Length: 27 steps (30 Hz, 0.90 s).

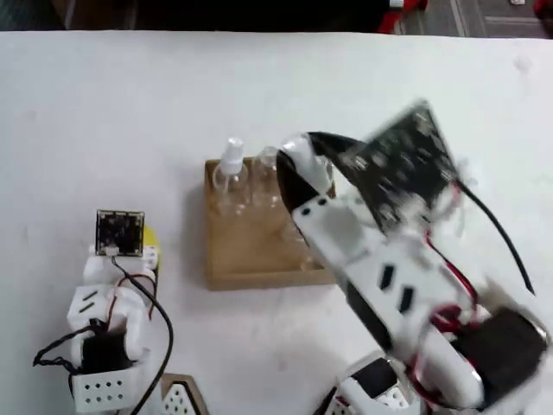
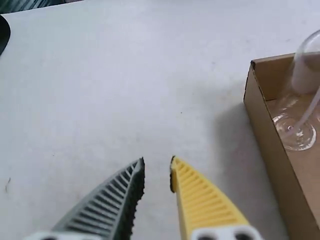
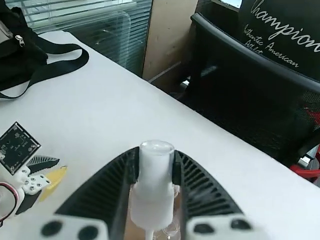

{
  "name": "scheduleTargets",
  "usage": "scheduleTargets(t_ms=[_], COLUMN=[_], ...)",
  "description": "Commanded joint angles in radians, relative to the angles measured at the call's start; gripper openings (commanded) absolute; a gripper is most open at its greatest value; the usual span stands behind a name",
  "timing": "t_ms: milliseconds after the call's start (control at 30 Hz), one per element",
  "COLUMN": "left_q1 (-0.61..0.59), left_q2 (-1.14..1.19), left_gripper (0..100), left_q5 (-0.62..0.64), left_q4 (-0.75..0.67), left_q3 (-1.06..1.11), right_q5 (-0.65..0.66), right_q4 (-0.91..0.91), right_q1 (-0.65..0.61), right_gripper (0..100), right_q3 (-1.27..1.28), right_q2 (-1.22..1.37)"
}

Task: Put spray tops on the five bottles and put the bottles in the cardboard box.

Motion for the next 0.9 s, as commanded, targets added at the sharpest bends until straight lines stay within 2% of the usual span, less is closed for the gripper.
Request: scheduleTargets(t_ms=[0, 100, 267, 433, 533, 600, 867], left_q1=[0.008, 0.010, 0.012, 0.012, 0.012, 0.012, 0.012], left_q2=[-0.004, -0.004, -0.004, -0.004, -0.004, -0.004, -0.004], left_gripper=[9, 9, 9, 9, 9, 9, 9], left_q5=[-0.011, -0.011, -0.011, -0.011, -0.011, -0.011, -0.011], left_q4=[0.002, 0.000, -0.002, -0.002, -0.003, -0.003, -0.003], left_q3=[-0.002, -0.002, -0.002, -0.002, -0.002, -0.002, -0.002], right_q5=[-0.038, -0.041, -0.044, -0.044, -0.044, -0.043, -0.075], right_q4=[-0.039, -0.104, -0.380, -0.857, -1.153, -1.288, -1.448], right_q1=[-0.036, -0.042, 0.005, 0.045, 0.042, 0.047, 0.048], right_gripper=[1.7, 1.7, 1.6, 1.6, 1.6, 1.6, 1.6], right_q3=[0.044, 0.132, 0.400, 0.669, 0.761, 0.789, 0.798], right_q2=[-0.104, -0.205, -0.314, -0.372, -0.364, -0.314, -0.047])
